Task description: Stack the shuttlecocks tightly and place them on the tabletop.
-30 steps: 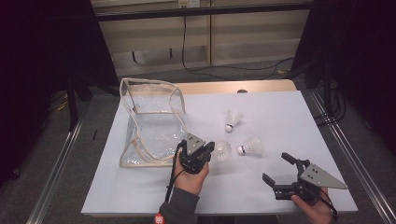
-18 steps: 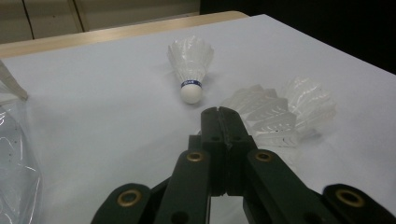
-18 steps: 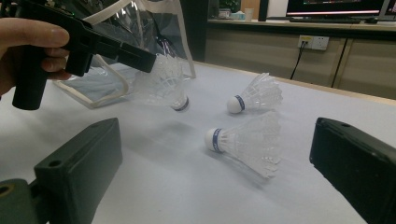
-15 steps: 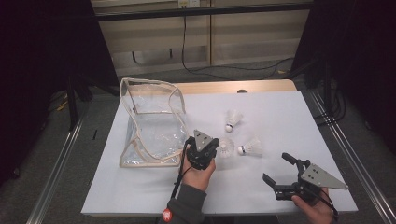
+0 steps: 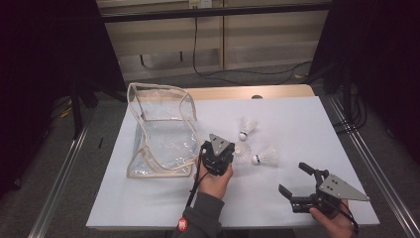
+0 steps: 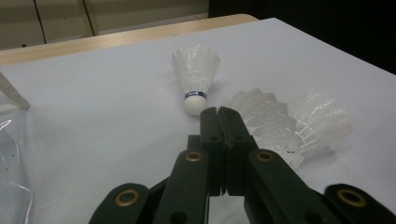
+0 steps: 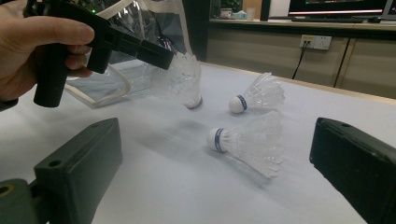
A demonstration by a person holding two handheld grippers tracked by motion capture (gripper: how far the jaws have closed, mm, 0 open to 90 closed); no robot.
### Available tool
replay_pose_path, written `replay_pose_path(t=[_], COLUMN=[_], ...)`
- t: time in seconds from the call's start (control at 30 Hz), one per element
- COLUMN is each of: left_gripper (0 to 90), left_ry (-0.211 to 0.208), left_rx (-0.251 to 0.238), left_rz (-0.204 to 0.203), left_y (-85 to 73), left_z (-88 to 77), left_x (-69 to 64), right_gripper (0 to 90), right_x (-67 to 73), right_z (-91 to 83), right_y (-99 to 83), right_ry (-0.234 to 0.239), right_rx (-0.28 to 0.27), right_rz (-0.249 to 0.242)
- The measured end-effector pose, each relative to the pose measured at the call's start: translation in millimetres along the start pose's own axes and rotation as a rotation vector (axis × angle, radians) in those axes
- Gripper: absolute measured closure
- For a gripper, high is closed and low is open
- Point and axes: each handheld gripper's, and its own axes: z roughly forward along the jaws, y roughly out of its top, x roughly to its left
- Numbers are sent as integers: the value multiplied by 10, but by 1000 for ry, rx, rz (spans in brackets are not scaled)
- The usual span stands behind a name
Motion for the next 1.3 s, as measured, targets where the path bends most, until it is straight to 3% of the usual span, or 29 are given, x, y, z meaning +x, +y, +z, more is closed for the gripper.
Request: replay_pose_path(t=[0.47,0.73,0.93,1.3], left_gripper=[855,853,856,899], left_ry=[12,23,17,77], left_rx=[16,6,3,-3], left_rz=[24,22,0,20], left_y=[-12,15,35,86], left_z=[179,288,353,393], left_x=[-2,14,53,95], right_gripper=[21,21,21,21], right_x=[3,2,-4,-1], right_z=[6,6,4,3], right_y=[-5,-4,-7,-4], right_ry=[5,8,6,9], right_rx=[4,1,4,5], right_rz=[-2,-5,-4,0])
